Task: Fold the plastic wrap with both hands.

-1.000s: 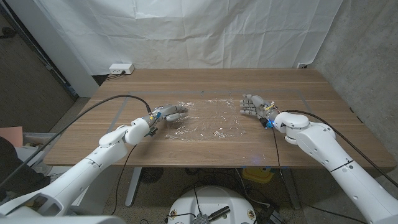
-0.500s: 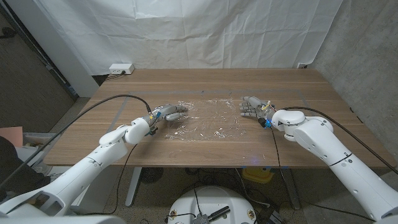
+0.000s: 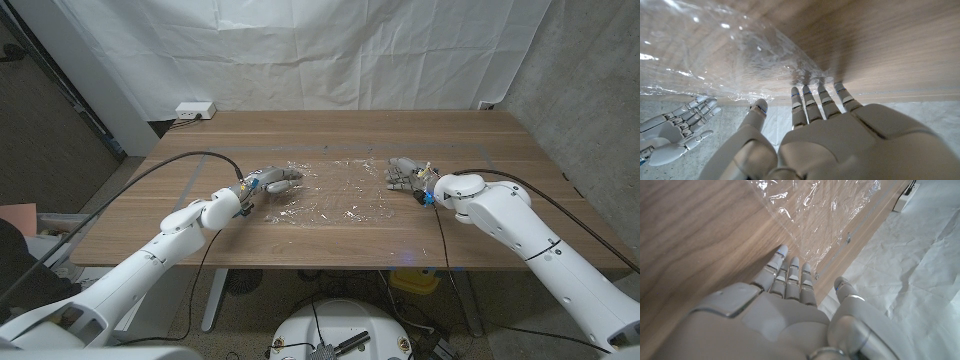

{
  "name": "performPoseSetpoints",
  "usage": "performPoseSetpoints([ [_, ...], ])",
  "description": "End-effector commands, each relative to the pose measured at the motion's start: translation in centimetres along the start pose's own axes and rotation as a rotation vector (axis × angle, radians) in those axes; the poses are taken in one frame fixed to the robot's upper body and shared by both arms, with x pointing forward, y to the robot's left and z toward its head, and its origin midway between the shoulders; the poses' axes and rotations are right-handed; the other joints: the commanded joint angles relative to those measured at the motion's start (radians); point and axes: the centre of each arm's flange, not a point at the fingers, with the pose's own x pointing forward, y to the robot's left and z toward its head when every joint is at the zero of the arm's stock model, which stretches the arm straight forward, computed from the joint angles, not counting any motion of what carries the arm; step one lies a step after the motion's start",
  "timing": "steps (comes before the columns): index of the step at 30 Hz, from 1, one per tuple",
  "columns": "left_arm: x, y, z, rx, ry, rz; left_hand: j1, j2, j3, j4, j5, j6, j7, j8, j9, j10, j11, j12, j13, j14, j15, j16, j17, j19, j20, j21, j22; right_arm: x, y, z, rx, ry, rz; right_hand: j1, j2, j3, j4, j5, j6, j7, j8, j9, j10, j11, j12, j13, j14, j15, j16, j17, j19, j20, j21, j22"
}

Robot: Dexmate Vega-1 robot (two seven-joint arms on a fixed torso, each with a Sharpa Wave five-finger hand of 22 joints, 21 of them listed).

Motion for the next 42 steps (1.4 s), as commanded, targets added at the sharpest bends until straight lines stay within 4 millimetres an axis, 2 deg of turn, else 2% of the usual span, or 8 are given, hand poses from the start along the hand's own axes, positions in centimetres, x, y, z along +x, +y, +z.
performPoseSetpoints([
  [1,0.3,-0.1,-0.3,-0.006,0.001,-0.004,-0.005,0.003,-0.003,0.003,0.005,-0.004,0.004,0.003,0.001,-0.006,-0.001,-0.001,0.002,-0.002,-0.036,0.004,-0.001,0.006,-0.004,-0.004,0.002,0.9,1.1,-0.4,0.017,0.038,0.069,-0.02,-0.009,-0.006,0.017,-0.004,0.02,0.014,-0.001,0.005,0.017,0.01,0.009,0.001,0.014,0.005,-0.001,0.004,0.015,0.008,-0.001,0.001],
  [13,0.4,-0.2,-0.4,-0.006,0.003,-0.003,-0.008,0.005,-0.004,0.004,0.006,-0.008,0.005,0.003,0.001,-0.007,-0.001,-0.001,0.002,-0.002,-0.036,0.004,-0.002,0.006,-0.005,-0.006,0.002,2.5,2.9,-1.4,0.198,0.004,0.255,-0.028,-0.008,-0.01,0.023,0.0,0.024,0.024,-0.007,0.005,0.025,0.017,0.009,0.001,0.05,0.024,0.005,0.002,0.065,0.035,0.011,0.0],
  [18,0.5,-0.2,-0.4,-0.007,0.003,-0.004,-0.01,0.005,-0.004,0.004,0.006,-0.011,0.005,0.002,0.001,-0.008,-0.001,-0.001,0.002,-0.003,-0.036,0.003,-0.002,0.007,-0.005,-0.006,0.002,3.0,3.2,-1.7,0.274,-0.017,0.323,-0.03,-0.008,-0.006,0.026,0.001,0.025,0.031,-0.011,0.005,0.032,0.026,0.009,0.001,0.073,0.036,0.004,-0.002,0.107,0.06,0.021,0.001],
  [26,0.7,-0.3,-0.3,-0.007,0.001,-0.012,-0.011,0.006,-0.004,0.005,0.006,-0.015,0.007,0.002,0.001,-0.008,-0.001,-0.001,0.002,-0.003,-0.036,0.004,-0.002,0.007,-0.007,-0.008,0.002,2.4,2.2,-1.0,0.24,-0.109,0.222,-0.028,-0.007,-0.001,0.026,0.002,0.032,0.035,-0.012,0.005,0.046,0.025,0.012,0.0,0.086,0.037,0.002,-0.004,0.122,0.06,0.022,0.0],
  [30,0.8,-0.3,-0.3,-0.009,-0.001,-0.015,-0.012,0.006,-0.005,0.005,0.006,-0.015,0.008,0.002,0.001,-0.009,-0.001,-0.001,0.002,-0.004,-0.036,0.003,-0.002,0.006,-0.006,-0.008,0.002,1.8,1.4,-0.3,0.168,-0.144,0.135,-0.02,-0.005,0.003,0.019,0.002,0.023,0.0,-0.018,0.005,0.021,-0.002,0.0,0.0,0.084,0.033,-0.004,-0.004,0.1,0.064,0.008,0.001],
  [34,1.0,-0.3,-0.3,-0.011,-0.003,-0.015,-0.012,0.007,-0.005,0.005,0.006,-0.015,0.007,0.003,0.001,-0.01,-0.002,-0.001,0.002,-0.004,-0.036,0.003,-0.002,0.007,-0.007,-0.009,0.002,1.2,1.0,0.4,0.081,-0.17,0.059,-0.002,-0.001,0.012,0.003,0.002,0.038,-0.057,-0.014,0.004,0.025,-0.063,-0.004,0.001,0.092,0.036,-0.006,-0.005,0.085,0.087,-0.005,0.002],
  [41,1.3,-0.2,-0.4,-0.015,-0.002,-0.016,-0.013,0.008,-0.005,0.005,0.007,-0.012,0.008,0.004,0.001,-0.011,-0.003,-0.001,0.002,-0.005,-0.038,0.003,-0.002,0.007,-0.006,-0.01,0.002,0.0,0.8,1.9,-0.101,-0.151,-0.114,0.037,0.013,0.041,-0.021,0.003,0.091,-0.112,-0.001,0.003,0.058,-0.092,-0.003,0.0,0.133,0.018,0.006,-0.005,0.094,0.107,-0.008,0.003],
  [42,1.3,-0.2,-0.4,-0.017,-0.002,-0.018,-0.014,0.008,-0.005,0.005,0.007,-0.012,0.007,0.005,0.001,-0.011,-0.003,-0.001,0.002,-0.005,-0.037,0.003,-0.002,0.007,-0.006,-0.01,0.002,-0.1,0.8,2.2,-0.133,-0.131,-0.131,0.063,0.013,0.057,-0.04,0.004,0.104,-0.129,0.0,0.002,0.066,-0.106,-0.006,0.0,0.157,0.01,0.013,-0.006,0.108,0.112,-0.006,0.003],
])
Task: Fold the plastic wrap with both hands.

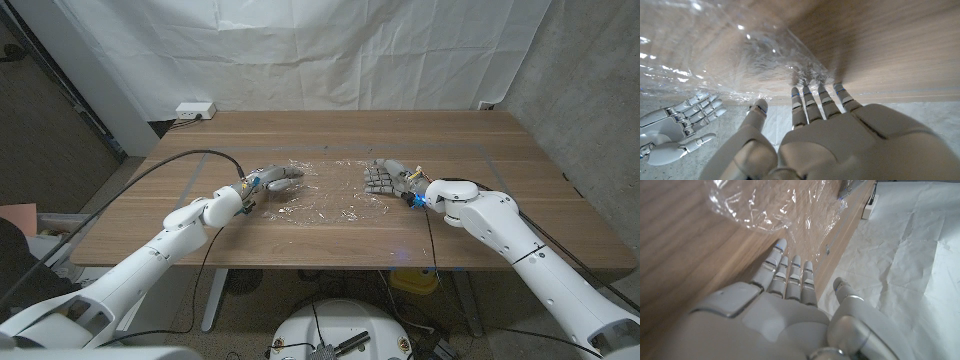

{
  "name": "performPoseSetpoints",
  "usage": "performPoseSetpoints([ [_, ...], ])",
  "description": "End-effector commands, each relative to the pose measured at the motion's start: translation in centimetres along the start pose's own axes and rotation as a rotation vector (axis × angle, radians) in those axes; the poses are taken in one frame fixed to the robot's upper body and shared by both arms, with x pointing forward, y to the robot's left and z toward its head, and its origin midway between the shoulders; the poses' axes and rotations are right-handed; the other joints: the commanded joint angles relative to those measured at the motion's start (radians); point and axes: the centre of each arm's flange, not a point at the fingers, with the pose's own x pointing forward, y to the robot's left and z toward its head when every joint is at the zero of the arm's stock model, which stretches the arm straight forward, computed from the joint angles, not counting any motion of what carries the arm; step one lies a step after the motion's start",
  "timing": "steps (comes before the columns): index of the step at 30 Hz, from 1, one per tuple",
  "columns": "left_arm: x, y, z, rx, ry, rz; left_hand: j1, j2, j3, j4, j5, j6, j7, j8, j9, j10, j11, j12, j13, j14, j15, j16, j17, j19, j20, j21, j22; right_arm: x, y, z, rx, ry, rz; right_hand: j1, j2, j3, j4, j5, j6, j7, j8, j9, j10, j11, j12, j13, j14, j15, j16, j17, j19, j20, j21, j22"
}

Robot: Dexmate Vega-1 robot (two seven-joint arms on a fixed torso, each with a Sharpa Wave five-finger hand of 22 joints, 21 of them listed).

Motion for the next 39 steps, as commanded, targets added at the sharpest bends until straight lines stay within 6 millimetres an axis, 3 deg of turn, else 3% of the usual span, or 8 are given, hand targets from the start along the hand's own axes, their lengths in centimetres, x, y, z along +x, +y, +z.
performPoseSetpoints([
  [1,0.4,0.0,-0.1,-0.008,-0.002,-0.007,-0.001,-0.006,-0.001,0.001,0.007,0.003,0.0,0.005,0.001,0.0,-0.003,-0.001,0.002,-0.006,-0.037,0.003,0.003,0.005,0.003,-0.004,0.002,-1.5,0.1,2.9,-0.258,-0.017,-0.201,0.061,0.002,0.035,-0.04,0.003,0.037,-0.037,0.007,0.001,0.022,-0.026,-0.007,0.003,0.068,-0.024,0.025,0.006,0.048,0.012,0.009,0.004],
  [3,0.5,0.0,-0.1,-0.007,-0.002,-0.005,-0.001,-0.006,-0.001,0.001,0.007,0.003,0.0,0.005,0.001,0.0,-0.003,-0.001,0.002,-0.006,-0.037,0.003,0.003,0.005,0.003,-0.004,0.002,-1.5,0.4,3.5,-0.298,0.031,-0.211,0.084,0.003,0.047,-0.054,0.003,0.048,-0.039,0.006,0.001,0.031,-0.024,-0.01,0.003,0.107,-0.033,0.04,0.01,0.083,0.002,0.021,0.006],
  [7,0.8,0.1,-0.2,-0.006,-0.003,-0.003,-0.002,-0.006,-0.001,0.001,0.007,0.002,0.001,0.005,0.001,-0.002,-0.002,-0.002,0.002,-0.007,-0.036,0.003,0.003,0.005,0.004,-0.005,0.002,-0.9,0.8,3.6,-0.29,0.086,-0.188,0.128,-0.003,0.052,-0.08,-0.002,0.056,0.019,-0.002,0.002,0.076,0.016,-0.004,0.006,0.201,-0.049,0.08,0.03,0.195,-0.044,0.062,0.012],
  [16,1.1,-0.1,-0.3,-0.014,-0.004,-0.009,-0.004,-0.006,-0.002,0.001,0.007,0.0,0.0,0.004,0.001,-0.004,-0.001,-0.002,0.002,-0.009,-0.036,0.002,0.003,0.002,0.001,-0.008,0.002,0.2,1.0,3.9,-0.305,0.249,-0.177,0.175,-0.001,0.056,-0.096,-0.002,0.028,0.086,-0.019,0.004,0.083,0.071,-0.009,0.005,0.232,-0.017,0.091,0.044,0.257,-0.056,0.085,0.012],
  [23,1.4,-0.3,-0.3,-0.021,0.0,-0.014,-0.005,-0.005,-0.002,0.002,0.007,-0.001,0.0,0.004,0.001,-0.004,-0.001,-0.002,0.002,-0.01,-0.034,0.002,0.003,0.001,-0.002,-0.009,0.002,1.2,0.8,5.6,-0.403,0.29,-0.162,0.187,-0.007,0.039,-0.087,-0.003,0.018,0.101,-0.018,0.003,0.108,0.064,-0.003,0.003,0.336,-0.073,0.135,0.066,0.339,-0.076,0.129,0.025],
  [27,1.4,-0.6,-0.2,-0.027,0.001,-0.019,-0.006,-0.005,-0.002,0.002,0.007,-0.002,0.001,0.004,0.001,-0.006,-0.001,-0.002,0.002,-0.01,-0.034,0.002,0.003,0.001,-0.003,-0.01,0.002,1.3,1.0,6.1,-0.466,0.276,-0.188,0.194,-0.012,0.029,-0.09,-0.002,-0.01,0.089,-0.026,0.003,0.064,0.057,-0.023,0.003,0.325,-0.076,0.135,0.079,0.338,-0.083,0.14,0.036],
  [31,1.4,-0.8,-0.1,-0.034,0.003,-0.021,-0.007,-0.005,-0.002,0.002,0.007,-0.002,0.001,0.004,0.001,-0.005,-0.002,-0.001,0.002,-0.011,-0.035,0.002,0.003,0.001,-0.003,-0.01,0.002,1.6,1.4,6.6,-0.506,0.224,-0.23,0.209,-0.014,0.018,-0.098,0.0,-0.023,0.081,-0.024,0.003,0.036,0.041,-0.035,0.005,0.275,-0.087,0.121,0.093,0.287,-0.092,0.136,0.049],
  [39,1.3,-1.0,0.1,-0.041,0.003,-0.018,-0.008,-0.004,-0.002,0.003,0.007,-0.002,0.001,0.005,0.001,-0.005,0.0,-0.001,0.002,-0.011,-0.034,0.003,0.003,0.0,-0.001,-0.012,0.002,2.9,2.8,7.3,-0.731,0.174,-0.326,0.258,-0.014,0.018,-0.125,0.005,-0.014,0.044,-0.015,0.004,0.04,0.008,-0.033,0.006,0.274,-0.117,0.136,0.119,0.253,-0.1,0.143,0.06],
])
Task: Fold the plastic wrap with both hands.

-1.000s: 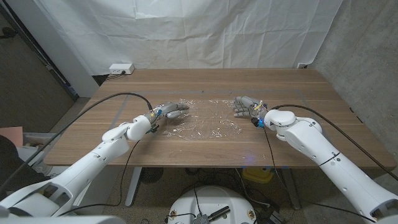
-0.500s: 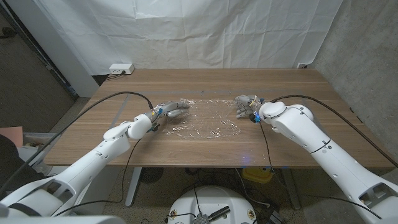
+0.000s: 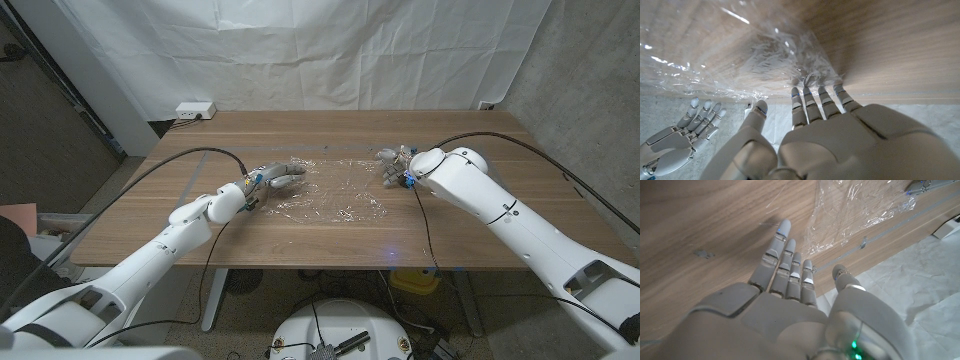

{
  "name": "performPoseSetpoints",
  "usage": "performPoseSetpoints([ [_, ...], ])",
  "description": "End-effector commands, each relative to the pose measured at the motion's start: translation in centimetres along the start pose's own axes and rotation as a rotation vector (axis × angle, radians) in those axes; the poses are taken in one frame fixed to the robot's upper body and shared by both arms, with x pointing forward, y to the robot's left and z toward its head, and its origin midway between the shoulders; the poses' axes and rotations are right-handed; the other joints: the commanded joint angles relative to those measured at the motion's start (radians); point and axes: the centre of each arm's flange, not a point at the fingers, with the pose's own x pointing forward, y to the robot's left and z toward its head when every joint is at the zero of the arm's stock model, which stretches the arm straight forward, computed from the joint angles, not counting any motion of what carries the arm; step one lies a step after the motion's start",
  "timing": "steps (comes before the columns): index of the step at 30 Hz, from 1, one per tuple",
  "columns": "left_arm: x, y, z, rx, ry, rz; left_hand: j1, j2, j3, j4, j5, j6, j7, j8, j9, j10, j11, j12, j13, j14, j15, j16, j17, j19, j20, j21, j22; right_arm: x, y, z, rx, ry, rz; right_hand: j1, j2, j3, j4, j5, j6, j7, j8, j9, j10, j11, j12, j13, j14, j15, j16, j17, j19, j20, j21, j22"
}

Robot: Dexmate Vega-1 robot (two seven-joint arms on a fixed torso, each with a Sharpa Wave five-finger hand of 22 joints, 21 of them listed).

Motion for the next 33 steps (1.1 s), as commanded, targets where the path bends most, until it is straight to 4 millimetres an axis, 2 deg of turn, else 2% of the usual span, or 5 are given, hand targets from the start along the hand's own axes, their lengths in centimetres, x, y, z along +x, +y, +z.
performPoseSetpoints([
  [1,0.0,-0.6,0.2,-0.012,0.004,-0.007,0.0,0.005,-0.003,0.003,0.004,-0.002,0.002,0.005,0.001,-0.005,0.0,-0.001,0.002,-0.005,-0.039,0.003,0.003,0.003,0.003,0.006,0.005,0.8,1.2,2.4,-0.274,-0.04,-0.165,0.037,-0.003,0.002,-0.022,0.005,0.019,-0.03,0.01,0.003,0.014,-0.024,0.002,0.002,0.012,-0.024,0.02,0.021,-0.022,-0.008,0.012,0.01],
  [6,-0.2,-0.6,0.1,-0.014,0.01,-0.006,-0.001,0.005,-0.003,0.004,0.004,-0.003,0.001,0.004,0.001,-0.005,0.001,-0.001,0.002,-0.005,-0.039,0.003,0.003,0.004,0.003,0.006,0.005,1.4,2.2,3.2,-0.409,-0.031,-0.248,0.07,-0.031,-0.015,-0.04,0.007,0.032,-0.043,0.014,0.003,0.023,-0.031,0.002,0.004,0.0,-0.049,0.036,0.045,-0.081,-0.007,0.002,0.015],
  [11,-0.4,-0.6,0.0,-0.017,0.012,-0.004,-0.003,0.005,-0.004,0.005,0.003,-0.004,0.0,0.004,0.001,-0.005,0.001,-0.001,0.002,-0.005,-0.04,0.003,0.003,0.004,0.002,0.005,0.005,2.1,3.0,4.1,-0.513,-0.01,-0.283,0.09,-0.064,-0.051,-0.038,0.015,0.029,-0.068,0.01,0.003,0.001,-0.042,-0.007,0.011,-0.062,-0.063,0.042,0.081,-0.16,-0.011,-0.015,0.017],
  [18,-0.5,-0.6,-0.1,-0.019,0.013,-0.002,-0.006,0.004,-0.005,0.006,0.003,-0.004,0.001,0.004,0.001,-0.005,0.001,0.0,0.002,-0.006,-0.04,0.003,0.003,0.004,0.002,0.004,0.005,3.3,3.9,4.3,-0.596,0.017,-0.352,0.099,-0.074,-0.075,-0.031,0.025,0.031,-0.075,0.009,0.004,-0.016,-0.048,-0.006,0.024,-0.092,-0.078,0.061,0.116,-0.228,-0.018,-0.034,0.019],
  [33,-0.9,-0.3,-0.6,-0.024,0.021,0.01,-0.012,0.002,-0.008,0.009,0.004,-0.006,0.001,0.004,0.001,-0.006,-0.002,0.0,0.002,-0.006,-0.04,0.004,0.003,0.004,0.003,0.002,0.005,6.1,5.2,3.6,-0.813,0.17,-0.369,0.13,-0.079,-0.131,-0.025,0.049,0.157,-0.073,0.042,0.007,0.009,-0.054,0.032,0.07,-0.125,-0.089,0.164,0.241,-0.252,-0.017,-0.029,0.026],
])
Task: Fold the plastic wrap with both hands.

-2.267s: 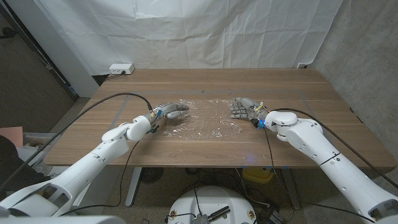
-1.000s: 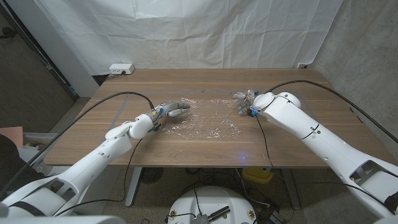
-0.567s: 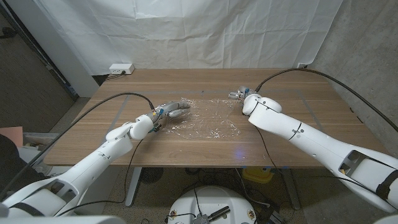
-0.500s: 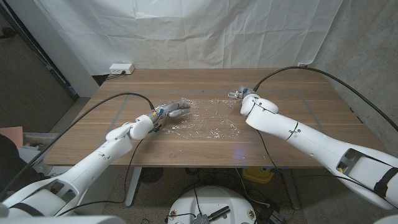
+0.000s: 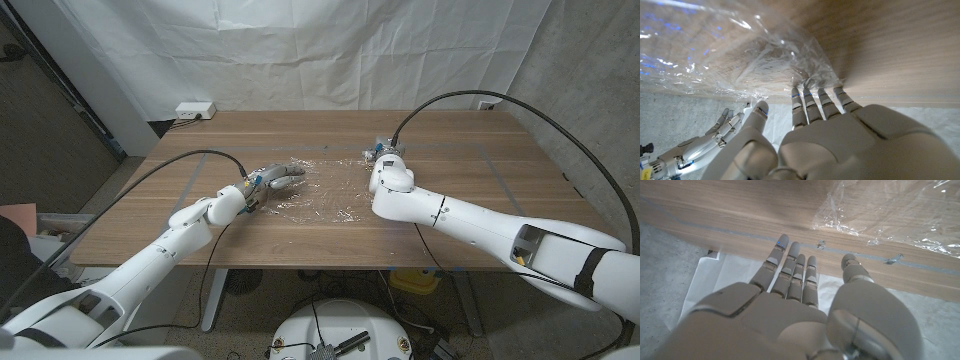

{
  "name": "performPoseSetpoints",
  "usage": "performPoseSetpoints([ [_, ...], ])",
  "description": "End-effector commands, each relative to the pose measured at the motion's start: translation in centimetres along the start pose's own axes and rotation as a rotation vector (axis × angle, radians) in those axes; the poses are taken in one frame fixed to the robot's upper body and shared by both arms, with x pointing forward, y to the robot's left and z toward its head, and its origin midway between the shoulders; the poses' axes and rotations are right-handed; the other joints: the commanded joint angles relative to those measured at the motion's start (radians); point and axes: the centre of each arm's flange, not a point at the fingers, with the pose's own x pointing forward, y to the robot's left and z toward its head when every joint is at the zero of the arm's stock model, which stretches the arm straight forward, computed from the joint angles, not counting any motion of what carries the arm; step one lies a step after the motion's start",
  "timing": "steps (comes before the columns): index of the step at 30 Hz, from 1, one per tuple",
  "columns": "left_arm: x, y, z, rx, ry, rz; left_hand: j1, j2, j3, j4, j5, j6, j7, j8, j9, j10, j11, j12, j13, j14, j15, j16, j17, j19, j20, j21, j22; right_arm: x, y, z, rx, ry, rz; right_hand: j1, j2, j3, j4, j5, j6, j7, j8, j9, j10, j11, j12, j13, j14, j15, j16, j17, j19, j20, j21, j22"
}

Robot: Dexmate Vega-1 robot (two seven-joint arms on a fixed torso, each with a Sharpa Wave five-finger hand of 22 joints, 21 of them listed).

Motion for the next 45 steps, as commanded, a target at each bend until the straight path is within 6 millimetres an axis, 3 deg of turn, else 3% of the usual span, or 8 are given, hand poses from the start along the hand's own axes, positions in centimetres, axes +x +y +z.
performPoseSetpoints([
  [1,-0.4,0.2,-0.5,-0.005,0.009,0.011,-0.001,-0.008,-0.001,0.002,0.004,-0.006,0.001,0.004,0.001,-0.006,-0.002,0.0,0.004,-0.002,-0.037,0.004,0.005,0.007,0.007,0.002,0.006,1.5,1.5,0.4,-0.194,0.088,0.0,0.017,-0.002,-0.015,0.0,0.01,0.031,0.002,0.011,0.004,0.007,0.004,0.009,0.013,-0.009,-0.006,0.026,0.031,-0.009,0.002,0.003,0.005],
  [12,-0.1,0.3,-0.8,-0.008,0.008,0.008,-0.004,-0.009,-0.002,0.003,0.005,-0.006,0.002,0.005,0.001,-0.007,-0.001,0.0,0.004,-0.003,-0.037,0.004,0.005,0.005,0.007,0.0,0.006,2.2,2.6,0.2,-0.205,0.114,0.059,0.031,-0.014,-0.037,-0.001,0.022,0.041,-0.003,0.007,0.006,-0.015,-0.004,0.009,0.028,-0.036,-0.005,0.057,0.074,-0.025,0.004,0.002,0.006],
  [20,0.0,0.4,-1.0,-0.009,0.008,0.008,-0.007,-0.01,-0.004,0.005,0.005,-0.007,0.002,0.005,0.001,-0.006,0.002,0.0,0.004,-0.003,-0.037,0.005,0.005,0.006,0.007,-0.001,0.006,2.4,2.7,0.5,-0.227,0.098,0.057,0.121,-0.016,-0.053,-0.017,0.054,0.12,-0.02,0.025,0.01,0.033,-0.025,0.047,0.056,-0.019,-0.031,0.146,0.155,-0.01,-0.001,0.018,0.007],
  [25,0.1,0.5,-1.1,-0.01,0.008,0.01,-0.008,-0.01,-0.004,0.006,0.005,-0.006,0.003,0.005,0.001,-0.006,0.002,0.0,0.004,-0.003,-0.036,0.005,0.005,0.005,0.007,-0.002,0.006,2.2,3.0,0.6,-0.223,0.065,0.001,0.201,-0.015,-0.079,-0.013,0.077,0.241,-0.023,0.057,0.018,0.104,-0.036,0.095,0.084,0.023,-0.063,0.24,0.221,0.013,-0.008,0.04,0.007],
  [28,0.3,0.5,-1.2,-0.01,0.008,0.009,-0.009,-0.01,-0.005,0.006,0.005,-0.007,0.003,0.005,0.001,-0.006,0.0,0.0,0.004,-0.003,-0.037,0.005,0.005,0.006,0.007,-0.003,0.006,2.2,2.9,0.8,-0.218,0.036,-0.006,0.272,-0.003,-0.094,-0.015,0.088,0.349,-0.023,0.1,0.038,0.162,-0.058,0.142,0.108,0.06,-0.088,0.298,0.243,0.038,-0.02,0.062,0.007],
  [34,0.4,0.5,-1.3,-0.009,0.009,0.011,-0.011,-0.011,-0.006,0.007,0.005,-0.007,0.002,0.005,0.001,-0.007,0.0,0.0,0.004,-0.004,-0.035,0.005,0.005,0.006,0.007,-0.003,0.006,2.0,2.9,0.7,-0.193,-0.036,-0.048,0.354,0.0,-0.121,-0.013,0.096,0.46,-0.043,0.16,0.071,0.234,-0.099,0.212,0.141,0.109,-0.119,0.365,0.269,0.054,-0.025,0.089,0.008],
  [40,0.5,0.5,-1.3,-0.006,0.011,0.007,-0.013,-0.011,-0.006,0.008,0.006,-0.008,0.003,0.005,0.001,-0.008,0.0,0.0,0.004,-0.004,-0.036,0.005,0.005,0.005,0.007,-0.004,0.006,1.2,2.3,0.7,-0.093,-0.094,-0.121,0.402,0.039,-0.111,-0.005,0.102,0.508,-0.026,0.183,0.079,0.297,-0.124,0.262,0.159,0.175,-0.144,0.38,0.254,0.072,-0.039,0.108,0.005],
  [45,0.5,0.5,-1.3,-0.003,0.01,0.005,-0.013,-0.011,-0.007,0.009,0.006,-0.009,0.002,0.004,0.0,-0.009,-0.002,0.0,0.004,-0.004,-0.036,0.005,0.005,0.006,0.005,-0.005,0.006,1.0,0.9,0.3,0.1,-0.121,-0.077,0.382,0.073,-0.118,0.026,0.095,0.526,-0.01,0.185,0.072,0.338,-0.11,0.289,0.163,0.21,-0.147,0.383,0.242,0.083,-0.04,0.118,0.0],
])
